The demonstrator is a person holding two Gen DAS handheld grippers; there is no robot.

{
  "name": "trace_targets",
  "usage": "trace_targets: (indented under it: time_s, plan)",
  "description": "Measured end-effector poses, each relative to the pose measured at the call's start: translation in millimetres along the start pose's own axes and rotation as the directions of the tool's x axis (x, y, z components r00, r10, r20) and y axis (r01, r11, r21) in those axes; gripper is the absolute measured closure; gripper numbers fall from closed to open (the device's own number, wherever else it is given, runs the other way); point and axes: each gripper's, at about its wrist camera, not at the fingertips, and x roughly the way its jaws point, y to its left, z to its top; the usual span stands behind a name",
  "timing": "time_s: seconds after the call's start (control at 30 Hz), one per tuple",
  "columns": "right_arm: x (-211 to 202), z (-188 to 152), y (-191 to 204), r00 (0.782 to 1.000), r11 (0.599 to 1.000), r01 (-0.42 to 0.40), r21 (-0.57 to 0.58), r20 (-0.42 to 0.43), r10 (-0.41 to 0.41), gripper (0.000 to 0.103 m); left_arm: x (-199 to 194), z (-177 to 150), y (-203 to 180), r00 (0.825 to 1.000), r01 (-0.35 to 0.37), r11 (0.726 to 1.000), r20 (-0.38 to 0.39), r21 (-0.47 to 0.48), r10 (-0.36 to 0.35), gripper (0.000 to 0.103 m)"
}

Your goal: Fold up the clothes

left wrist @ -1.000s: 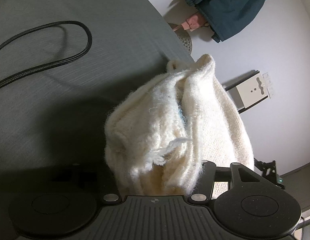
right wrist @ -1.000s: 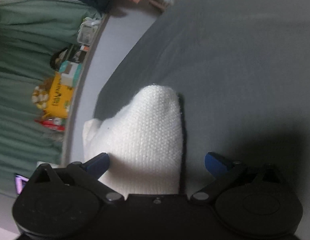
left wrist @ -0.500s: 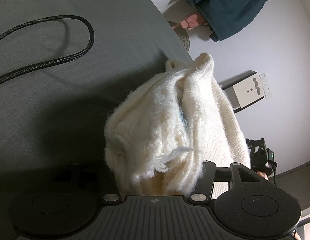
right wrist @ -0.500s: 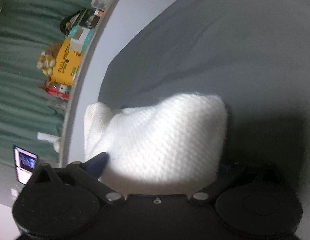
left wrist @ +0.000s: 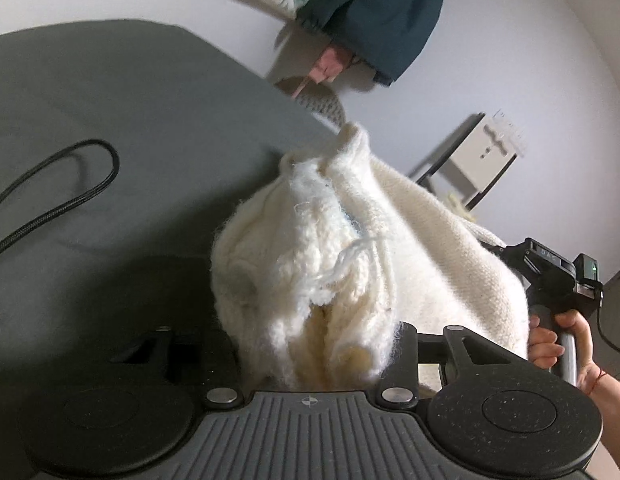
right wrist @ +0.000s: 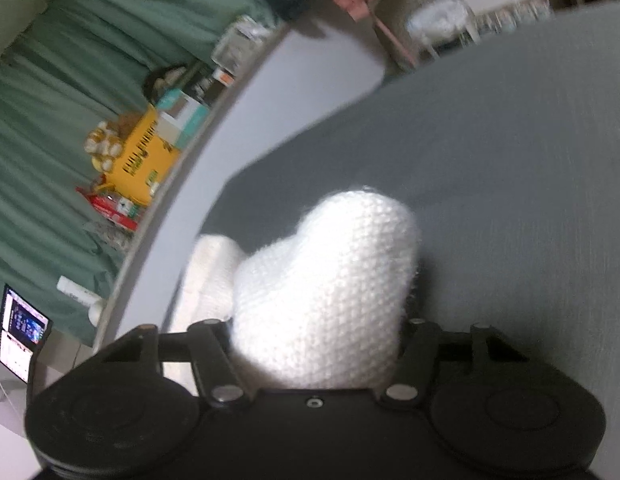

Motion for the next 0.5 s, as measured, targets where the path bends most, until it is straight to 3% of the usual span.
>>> trace_targets:
  time_s: [0.17,0.3,0.5]
  plan:
    - [-18.0,-3.5,28.6,0.998,1.0,0.013,-0.02,0.054,-0.012,0.049,-15.9,3.6,-20.2,0.999,0.034,0.997,0.04,0.07,-0.037,0.062]
    - [-34.7,-4.9,48.0,0.997,0.999,0.01,-0.042,0.082,-0.007,0.05,-29.0,8.6,-49.6,0.996,0.052,0.981,0.067,0.189,-0.066,0.062]
    - [-93.2,1.6,46.1,0.989,0.999,0.026,-0.025,0.147,-0.022,0.051,-34.4,17.1,-109.9,0.983,0.159,0.953,0.043,0.257,-0.176,0.062]
